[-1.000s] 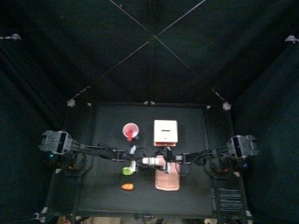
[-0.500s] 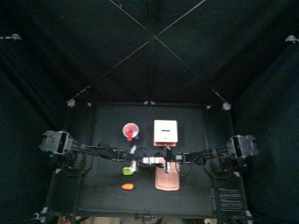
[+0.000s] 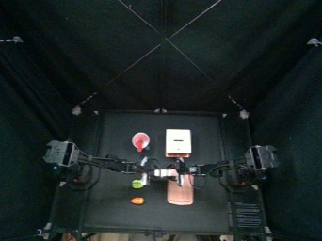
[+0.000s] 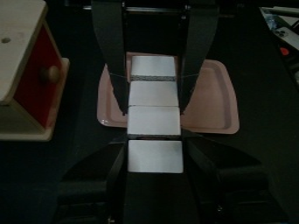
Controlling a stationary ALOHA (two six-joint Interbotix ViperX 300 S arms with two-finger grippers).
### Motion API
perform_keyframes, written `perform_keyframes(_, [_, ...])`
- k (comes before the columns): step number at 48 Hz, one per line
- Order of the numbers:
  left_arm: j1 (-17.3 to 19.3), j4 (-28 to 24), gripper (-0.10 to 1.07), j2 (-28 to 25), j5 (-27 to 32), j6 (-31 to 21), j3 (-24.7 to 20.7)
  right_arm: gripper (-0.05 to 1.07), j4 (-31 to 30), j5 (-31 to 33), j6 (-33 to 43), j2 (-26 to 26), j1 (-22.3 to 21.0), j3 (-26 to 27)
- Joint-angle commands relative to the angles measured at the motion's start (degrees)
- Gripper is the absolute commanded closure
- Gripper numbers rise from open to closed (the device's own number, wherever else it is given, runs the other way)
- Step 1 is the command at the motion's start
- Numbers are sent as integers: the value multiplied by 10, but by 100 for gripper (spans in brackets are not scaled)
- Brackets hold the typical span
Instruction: Hand over sushi roll
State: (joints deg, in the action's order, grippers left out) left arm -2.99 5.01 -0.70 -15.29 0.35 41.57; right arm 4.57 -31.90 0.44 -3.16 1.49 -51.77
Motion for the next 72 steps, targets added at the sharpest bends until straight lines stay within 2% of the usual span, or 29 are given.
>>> perform_keyframes(1, [2,1,9,8,-11,0,-8,42,2,-3,1,-20,-3,4])
perform_keyframes(8, [2,-1,0,11,-11,1,-5,42,12,-3,1,-28,-3,-3])
perform_keyframes(33, [5,1,0,46,-23,0,29,42,21,-3,1,-54,-3,-26])
perform_keyframes(72, [6,1,0,60,-23,1,40,42,40,-3,0,-62,0,-33])
